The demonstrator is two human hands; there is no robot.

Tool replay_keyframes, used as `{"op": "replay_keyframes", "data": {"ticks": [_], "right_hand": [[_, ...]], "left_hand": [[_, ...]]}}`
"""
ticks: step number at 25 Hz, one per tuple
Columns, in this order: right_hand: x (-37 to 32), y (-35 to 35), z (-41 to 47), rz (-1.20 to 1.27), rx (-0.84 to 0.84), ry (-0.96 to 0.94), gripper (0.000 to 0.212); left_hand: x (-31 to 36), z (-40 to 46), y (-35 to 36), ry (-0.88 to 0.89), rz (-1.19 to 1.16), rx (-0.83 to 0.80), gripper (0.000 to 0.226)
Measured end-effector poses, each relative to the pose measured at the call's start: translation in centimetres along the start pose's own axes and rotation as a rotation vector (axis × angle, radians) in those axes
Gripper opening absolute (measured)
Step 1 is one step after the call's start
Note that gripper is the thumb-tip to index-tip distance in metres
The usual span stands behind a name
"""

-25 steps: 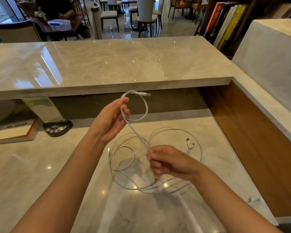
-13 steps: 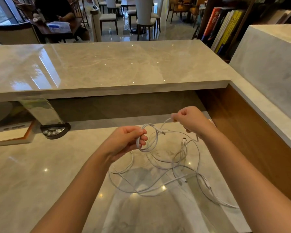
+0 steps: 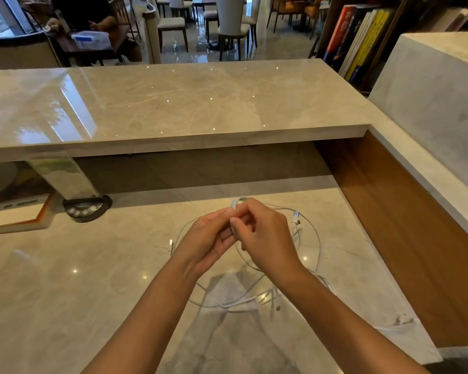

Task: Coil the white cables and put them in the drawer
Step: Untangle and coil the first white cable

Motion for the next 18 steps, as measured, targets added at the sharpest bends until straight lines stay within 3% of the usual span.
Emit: {"op": "replay_keyframes", "data": {"ticks": [5, 9, 12, 15, 18], "right_hand": [[2.0, 0.4, -1.1, 0.045, -0.037, 0.069, 0.011], [5.0, 1.0, -1.5, 0.116, -0.398, 0.081, 0.015], [6.8, 0.0, -0.9, -0.02, -0.636, 0.064, 0.017], [8.1, -2.2, 0.5, -0.117, -0.741, 0.12, 0.018], [9.1, -4.0, 3.4, -0.175, -0.661, 0.216, 0.028]], "left_hand": [[1.1, 0.4, -0.8, 0.043, -0.135, 0.066, 0.019], [2.2, 0.8, -2.2, 0.044, -0.239, 0.08, 0.007], [3.3, 0.7, -2.1, 0.028, -0.348, -0.061, 0.035], [4.5, 0.3, -2.1, 0.035, -0.245, -0.141, 0.034], [4.3, -0.2, -1.8, 0.049, 0.012, -0.118, 0.008]]}}
Point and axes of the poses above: each hand's wrist, its own z-axis towards the middle knuckle, its own y-axis out of the palm, x = y × z, the point moved 9 cm from there along z, towards the middle knuckle, and after that the axes turned 10 degrees about x, right-handed, at the moved point
